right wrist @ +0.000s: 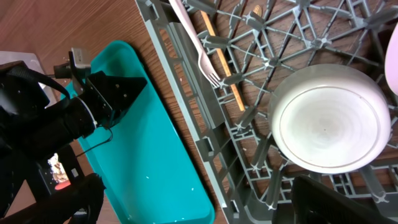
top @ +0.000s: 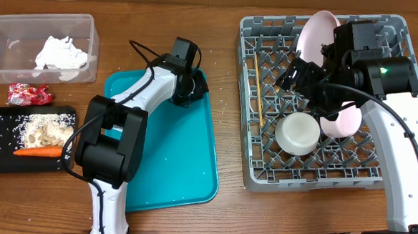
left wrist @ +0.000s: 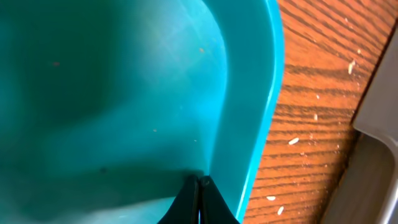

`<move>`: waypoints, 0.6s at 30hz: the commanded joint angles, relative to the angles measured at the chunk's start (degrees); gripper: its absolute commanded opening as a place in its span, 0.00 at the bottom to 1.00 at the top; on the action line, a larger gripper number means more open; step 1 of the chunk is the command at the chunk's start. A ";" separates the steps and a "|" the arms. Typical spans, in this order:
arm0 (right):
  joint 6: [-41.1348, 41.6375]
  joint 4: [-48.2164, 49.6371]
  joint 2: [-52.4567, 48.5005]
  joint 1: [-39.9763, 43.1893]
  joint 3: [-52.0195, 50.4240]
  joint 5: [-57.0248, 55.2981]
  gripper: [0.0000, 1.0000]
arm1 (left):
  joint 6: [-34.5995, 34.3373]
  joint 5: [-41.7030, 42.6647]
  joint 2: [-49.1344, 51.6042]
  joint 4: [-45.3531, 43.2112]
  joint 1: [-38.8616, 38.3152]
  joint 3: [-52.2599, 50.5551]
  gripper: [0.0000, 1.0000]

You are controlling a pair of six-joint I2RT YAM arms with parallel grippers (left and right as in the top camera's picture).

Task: Sort waste into correct bins and load items into the dishwasher rack

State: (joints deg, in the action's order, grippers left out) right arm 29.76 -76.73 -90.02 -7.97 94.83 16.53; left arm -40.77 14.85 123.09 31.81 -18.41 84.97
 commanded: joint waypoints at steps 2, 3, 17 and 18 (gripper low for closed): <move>-0.11 0.17 0.48 -0.17 1.03 0.24 1.00 | 3.54 0.22 4.04 0.79 -1.07 -0.92 0.04; -0.11 0.17 0.48 -0.17 1.03 0.24 1.00 | 3.56 0.22 4.04 0.79 -1.22 -0.92 0.04; -0.11 0.17 0.48 -0.17 1.03 0.24 1.00 | 7.82 3.52 4.04 0.33 -2.03 -0.92 0.04; -0.11 0.17 0.48 -0.17 1.03 0.24 1.00 | 7.91 3.72 4.04 0.28 -2.03 -0.92 0.04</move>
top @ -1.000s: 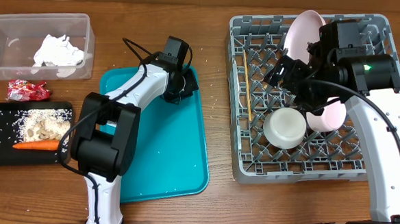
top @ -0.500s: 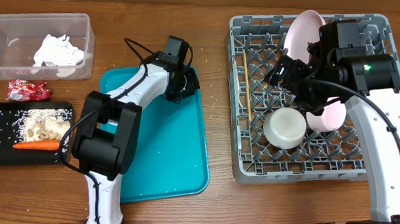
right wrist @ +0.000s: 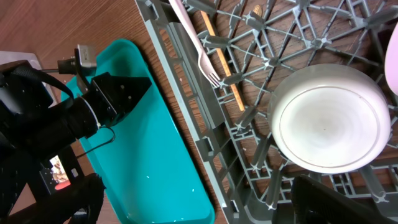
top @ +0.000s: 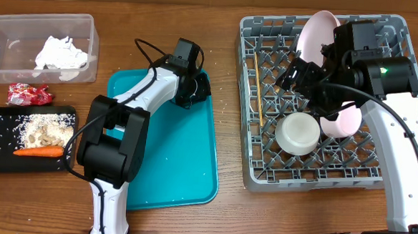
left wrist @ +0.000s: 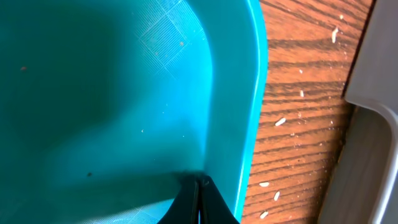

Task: Sort waste into correct bins and load items into the dishwasher rack

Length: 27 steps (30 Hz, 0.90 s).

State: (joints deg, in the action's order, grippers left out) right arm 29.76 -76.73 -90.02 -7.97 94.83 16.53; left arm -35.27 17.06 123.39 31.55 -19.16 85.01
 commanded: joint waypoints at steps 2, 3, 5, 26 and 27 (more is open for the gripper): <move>-0.11 0.17 0.48 -0.17 1.03 0.24 1.00 | 3.52 2.71 3.74 -0.02 -1.29 -0.96 0.04; -0.11 0.17 0.48 -0.17 1.03 0.24 1.00 | 4.09 3.48 3.74 -0.22 -1.36 -0.96 0.04; -0.11 0.17 0.48 -0.17 1.03 0.24 1.00 | 4.94 3.98 3.74 -0.42 -1.66 -0.96 0.04; -0.11 0.17 0.48 -0.17 1.03 0.24 1.00 | 6.75 4.70 3.74 -1.14 -2.14 -0.96 0.04; -0.11 0.17 0.48 -0.17 1.03 0.24 1.00 | 6.64 4.68 3.69 -1.36 -2.03 -0.90 0.04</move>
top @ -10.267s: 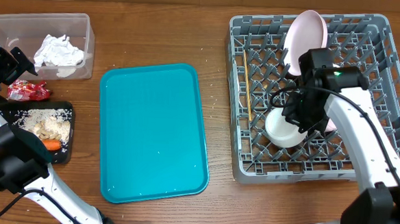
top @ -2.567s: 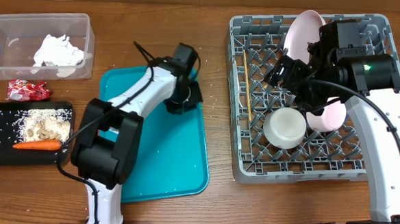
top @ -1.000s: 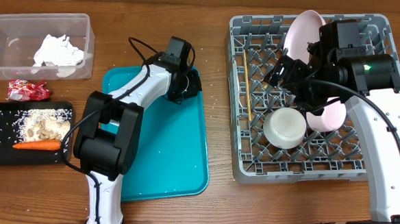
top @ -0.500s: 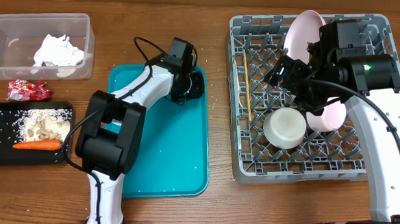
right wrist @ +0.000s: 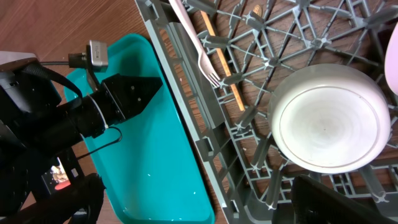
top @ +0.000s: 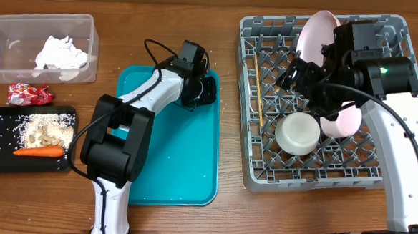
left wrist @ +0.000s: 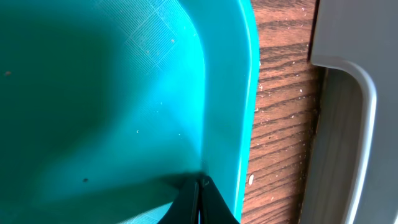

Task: Sort waste into correct bins and load items into the dishwasher rack

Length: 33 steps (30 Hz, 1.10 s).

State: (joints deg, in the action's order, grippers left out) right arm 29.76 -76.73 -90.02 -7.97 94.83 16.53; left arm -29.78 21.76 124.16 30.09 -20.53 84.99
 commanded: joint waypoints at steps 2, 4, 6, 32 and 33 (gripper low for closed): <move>-0.11 0.17 0.48 -0.17 1.03 0.24 1.00 | 0.81 0.92 2.73 0.57 -0.09 -0.09 0.04; -0.11 0.17 0.48 -0.17 1.03 0.24 1.00 | 0.22 2.54 2.45 2.99 0.85 1.79 0.04; -0.11 0.17 0.48 -0.17 1.03 0.24 1.00 | -0.04 3.85 2.25 7.08 2.05 4.94 0.04; -0.11 0.17 0.48 -0.17 1.03 0.24 1.00 | 2.80 -21.29 -11.28 56.24 29.83 35.12 1.00; -0.11 0.17 0.48 -0.17 1.03 0.24 1.00 | 2.78 -21.27 -11.10 56.33 32.15 35.12 1.00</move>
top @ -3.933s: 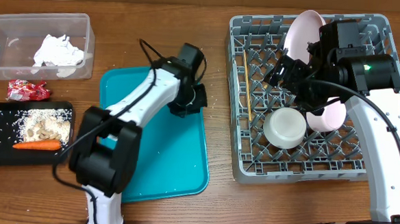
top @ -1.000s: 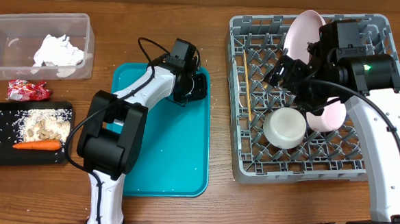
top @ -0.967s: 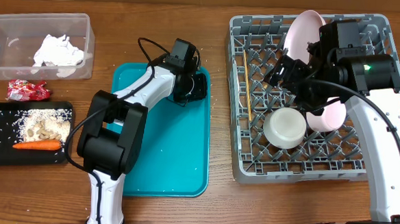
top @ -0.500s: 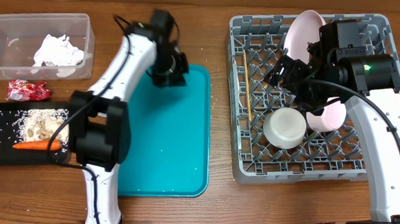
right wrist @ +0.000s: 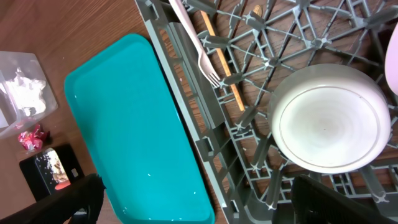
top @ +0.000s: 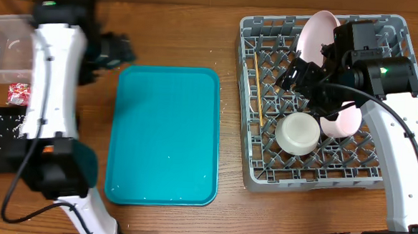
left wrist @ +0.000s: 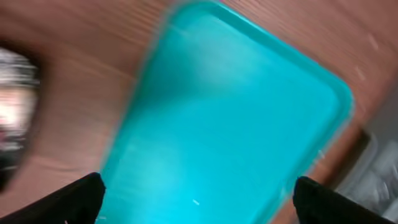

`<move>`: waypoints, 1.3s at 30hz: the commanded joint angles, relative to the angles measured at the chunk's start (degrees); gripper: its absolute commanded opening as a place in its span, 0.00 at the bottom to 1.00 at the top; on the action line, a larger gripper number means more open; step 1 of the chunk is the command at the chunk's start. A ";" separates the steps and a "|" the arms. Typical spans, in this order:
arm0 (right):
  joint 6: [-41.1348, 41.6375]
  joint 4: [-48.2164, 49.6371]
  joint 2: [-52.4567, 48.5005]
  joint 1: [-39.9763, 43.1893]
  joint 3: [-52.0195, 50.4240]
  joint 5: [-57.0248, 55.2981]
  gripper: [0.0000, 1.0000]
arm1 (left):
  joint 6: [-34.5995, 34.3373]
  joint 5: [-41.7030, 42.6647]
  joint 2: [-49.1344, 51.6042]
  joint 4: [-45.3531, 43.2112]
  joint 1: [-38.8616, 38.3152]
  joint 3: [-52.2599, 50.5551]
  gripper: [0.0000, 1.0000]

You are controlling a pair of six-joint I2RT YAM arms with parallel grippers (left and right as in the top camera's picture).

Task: Sort waste into correct bins and load items into the dishwasher rack

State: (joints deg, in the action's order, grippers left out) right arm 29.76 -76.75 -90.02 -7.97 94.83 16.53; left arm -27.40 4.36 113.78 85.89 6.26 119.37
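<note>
The teal tray [top: 165, 132] lies flat on the table, left of the grey dishwasher rack [top: 247, 97]. My left gripper [top: 116, 51] hangs blurred above the table's far left, beyond the tray's far left corner. In its wrist view the left gripper [left wrist: 199, 202] is open, high over the tray [left wrist: 230, 124], holding nothing. My right gripper [top: 303, 73] hovers open over the rack, where a white bowl [top: 298, 132], pink plate [top: 315, 29], pink bowl [top: 345, 118], fork [right wrist: 199, 50] and chopstick [right wrist: 222, 62] sit.
A clear bin [right wrist: 25, 87] with white tissue stands far left. A red wrapper [top: 17, 91] lies on the wood below it. A black tray with food scraps sits at the left edge, partly behind my left arm. Rice grains dot the table.
My left gripper was shut low at the tray's far right corner; now it is open, raised and off to the far left. The tray lies squarer to the rack. The right arm is unchanged.
My left gripper stayed shut at the tray's far right corner while the tray stood tilted on the left. At each later moment the tray was further right and straighter. Now the tray lies beside the rack and the left gripper is open, away from it.
</note>
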 commanded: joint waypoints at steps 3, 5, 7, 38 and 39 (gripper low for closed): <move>-0.11 0.20 0.48 -0.17 1.03 0.24 1.00 | 0.35 -3.32 -0.63 0.61 12.04 0.63 1.00; -0.11 0.20 0.48 -0.17 1.03 0.24 1.00 | 0.39 -3.32 -0.63 0.44 16.20 0.61 1.00; -0.11 0.20 0.48 -0.17 1.03 0.24 1.00 | 0.70 -3.52 -0.63 -0.02 19.80 0.50 1.00; -0.11 0.20 0.48 -0.17 1.03 0.24 1.00 | 37.11 -10.78 -0.63 -38.93 25.27 -28.24 0.82; -0.11 0.20 0.48 -0.17 1.03 0.24 1.00 | 37.79 -10.73 -0.63 -39.93 25.27 -28.85 0.82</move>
State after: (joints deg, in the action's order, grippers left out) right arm 29.78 -76.73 -90.02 -7.97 94.83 16.53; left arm 6.44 -5.87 113.80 47.64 31.59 92.07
